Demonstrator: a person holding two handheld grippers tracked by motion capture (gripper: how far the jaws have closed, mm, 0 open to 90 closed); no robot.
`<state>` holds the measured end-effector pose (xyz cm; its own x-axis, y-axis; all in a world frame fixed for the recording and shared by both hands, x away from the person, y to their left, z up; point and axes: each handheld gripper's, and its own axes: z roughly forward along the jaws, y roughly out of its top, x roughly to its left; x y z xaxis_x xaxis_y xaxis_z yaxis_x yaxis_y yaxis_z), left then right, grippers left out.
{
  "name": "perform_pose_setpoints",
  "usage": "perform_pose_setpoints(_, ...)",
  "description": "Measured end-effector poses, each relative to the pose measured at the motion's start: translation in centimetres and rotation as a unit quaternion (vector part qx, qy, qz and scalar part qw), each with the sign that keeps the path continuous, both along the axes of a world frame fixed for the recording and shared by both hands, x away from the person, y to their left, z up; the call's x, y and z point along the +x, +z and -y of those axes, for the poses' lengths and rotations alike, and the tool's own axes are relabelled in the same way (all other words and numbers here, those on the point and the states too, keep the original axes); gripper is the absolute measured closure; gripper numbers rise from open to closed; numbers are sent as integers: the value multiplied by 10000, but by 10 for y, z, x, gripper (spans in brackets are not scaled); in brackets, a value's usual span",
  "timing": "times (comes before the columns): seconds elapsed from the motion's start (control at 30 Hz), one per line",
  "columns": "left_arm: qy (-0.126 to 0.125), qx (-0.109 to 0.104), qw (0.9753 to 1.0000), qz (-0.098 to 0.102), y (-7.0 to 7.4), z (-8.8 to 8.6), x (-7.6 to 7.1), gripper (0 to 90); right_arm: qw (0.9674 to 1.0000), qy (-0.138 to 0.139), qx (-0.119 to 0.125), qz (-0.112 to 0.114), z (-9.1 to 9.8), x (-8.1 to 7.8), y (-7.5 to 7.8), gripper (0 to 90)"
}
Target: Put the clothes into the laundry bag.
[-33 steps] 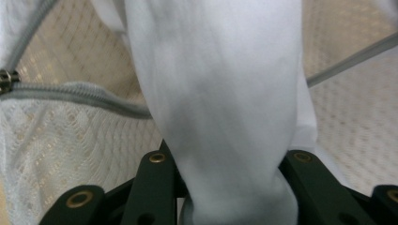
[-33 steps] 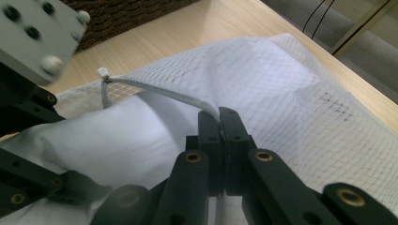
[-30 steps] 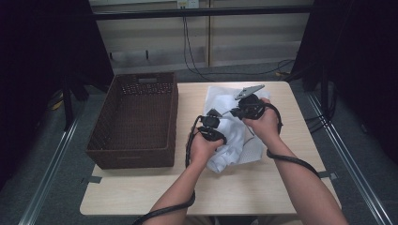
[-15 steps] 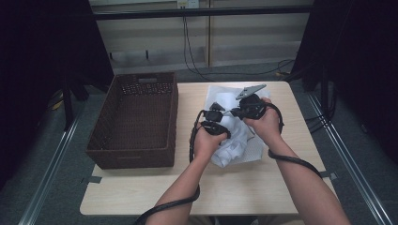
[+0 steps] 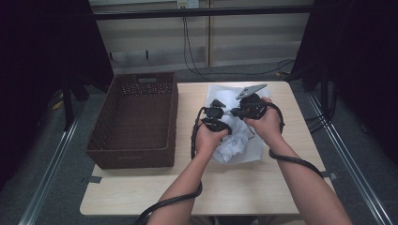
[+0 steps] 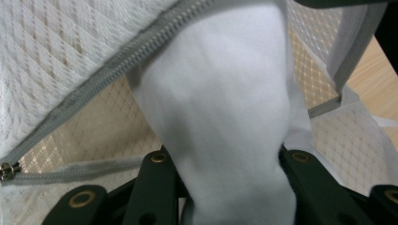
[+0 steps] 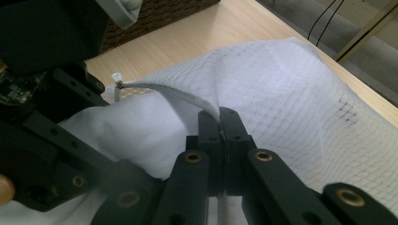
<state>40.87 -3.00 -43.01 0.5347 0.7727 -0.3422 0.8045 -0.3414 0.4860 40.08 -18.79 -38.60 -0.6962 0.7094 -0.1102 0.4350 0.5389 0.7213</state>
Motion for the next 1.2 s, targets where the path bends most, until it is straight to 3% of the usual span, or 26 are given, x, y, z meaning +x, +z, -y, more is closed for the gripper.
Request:
perform_pose_setpoints(0.07,6,-79,10000,-20,0,0,1,685,10000,-8,-14,34,1,0,1,893)
perform_pose_setpoints(0.23,33,-31,10000,-13,-1,0,5,685,10000,-27,-2,36,3,0,1,893)
perform_pose_setpoints(0.27,225,-155,9996,-7,-1,3,4,685,10000,-35,-11,30,3,0,1,893)
perform_pose_setpoints(0.3,82,-74,9999,-7,0,2,5,685,10000,-14,-13,15,3,0,2,893)
perform_pose_setpoints(0.33,150,-145,9998,-16,0,3,5,685,10000,-15,-19,7,3,0,1,893)
perform_pose_setpoints(0.37,97,-79,9999,-13,0,3,6,685,10000,-30,-8,33,3,0,1,893)
perform_pose_setpoints(0.4,252,-194,9995,-15,0,5,6,685,10000,-7,-7,30,3,1,1,893)
perform_pose_setpoints(0.47,113,-99,9999,-9,1,3,7,685,10000,-22,31,9,3,0,2,893)
perform_pose_setpoints(0.57,273,-183,9995,20,1,5,8,685,10000,-40,14,31,3,0,3,893)
perform_pose_setpoints(0.63,272,-187,9995,-1,1,5,9,685,10000,-26,17,22,4,0,3,893)
perform_pose_setpoints(0.67,141,-105,9998,-16,2,3,10,685,10000,-29,35,27,3,0,2,893)
perform_pose_setpoints(0.7,253,-165,9995,0,1,5,9,685,10000,-28,35,20,3,0,2,893)
perform_pose_setpoints(0.83,190,-105,9998,44,1,5,11,684,10000,-66,19,47,3,-1,3,893)
perform_pose_setpoints(0.87,313,-179,9993,47,0,7,11,684,10000,-57,32,49,3,-1,3,893)
perform_pose_setpoints(1.07,128,-96,9999,49,1,5,14,684,10000,-53,36,35,4,-1,3,893)
perform_pose_setpoints(1.13,205,-147,9997,57,0,6,15,684,10000,-34,43,23,4,-1,3,893)
perform_pose_setpoints(1.2,-63,-15,10000,37,1,3,17,684,10000,-38,35,21,4,-1,3,893)
